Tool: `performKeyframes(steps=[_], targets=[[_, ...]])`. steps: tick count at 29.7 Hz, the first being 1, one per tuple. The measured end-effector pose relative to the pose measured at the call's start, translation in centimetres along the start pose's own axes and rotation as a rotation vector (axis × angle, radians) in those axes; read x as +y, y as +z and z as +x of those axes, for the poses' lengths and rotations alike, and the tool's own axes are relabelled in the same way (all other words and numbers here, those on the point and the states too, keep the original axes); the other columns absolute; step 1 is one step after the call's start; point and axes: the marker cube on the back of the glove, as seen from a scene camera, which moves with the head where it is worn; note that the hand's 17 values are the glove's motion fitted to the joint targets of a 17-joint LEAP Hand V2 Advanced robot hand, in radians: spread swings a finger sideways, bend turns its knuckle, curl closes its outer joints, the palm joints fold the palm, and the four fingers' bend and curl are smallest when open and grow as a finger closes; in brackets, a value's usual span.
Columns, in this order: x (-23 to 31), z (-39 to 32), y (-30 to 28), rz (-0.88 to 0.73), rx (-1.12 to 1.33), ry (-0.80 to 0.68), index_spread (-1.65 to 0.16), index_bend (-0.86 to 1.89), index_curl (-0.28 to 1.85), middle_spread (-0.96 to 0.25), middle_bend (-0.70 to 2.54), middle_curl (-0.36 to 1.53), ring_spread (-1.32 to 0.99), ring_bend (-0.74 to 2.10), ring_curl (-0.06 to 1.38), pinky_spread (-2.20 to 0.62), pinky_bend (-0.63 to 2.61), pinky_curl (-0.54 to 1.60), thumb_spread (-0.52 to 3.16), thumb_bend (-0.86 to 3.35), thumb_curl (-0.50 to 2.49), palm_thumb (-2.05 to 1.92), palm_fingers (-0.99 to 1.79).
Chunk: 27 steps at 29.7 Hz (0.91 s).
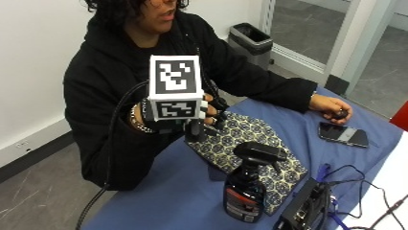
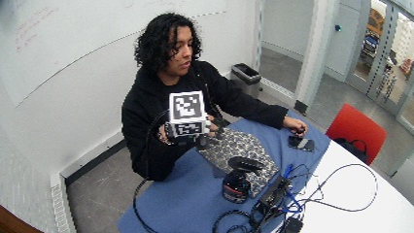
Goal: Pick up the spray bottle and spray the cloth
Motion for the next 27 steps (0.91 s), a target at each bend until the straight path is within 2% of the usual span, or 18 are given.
performKeyframes(steps=[3, 8, 18, 22, 27], targets=[[0.4, 1.2, -0.2, -0.021, -0.018, 0.076, -0.31, 0.15, 0.25, 0.01, 0.28, 0.31, -0.03, 0.41, 0.29, 0.21, 0.20, 0.27, 1.29, 0.32, 0.28, 0.60, 0.65], [1.0, 4.2, -0.6, -0.047, -0.078, 0.288, -0.28, 0.17, 0.27, 0.02, 0.29, 0.33, -0.03, 0.39, 0.30, 0.21, 0.17, 0.27, 1.30, 0.29, 0.28, 0.59, 0.68], [0.1, 10.0, -1.4, -0.007, -0.125, 0.506, -0.25, 0.18, 0.31, 0.03, 0.28, 0.35, -0.02, 0.35, 0.31, 0.21, 0.16, 0.28, 1.30, 0.23, 0.29, 0.59, 0.71], [-1.1, 12.1, -1.7, 0.040, -0.145, 0.494, -0.25, 0.17, 0.32, 0.03, 0.29, 0.36, -0.02, 0.34, 0.31, 0.21, 0.16, 0.27, 1.28, 0.20, 0.29, 0.60, 0.72], [-3.5, 14.4, -1.8, 0.152, -0.192, 0.364, -0.26, 0.12, 0.30, 0.01, 0.30, 0.37, -0.02, 0.35, 0.33, 0.21, 0.18, 0.28, 1.26, 0.17, 0.30, 0.61, 0.69]])
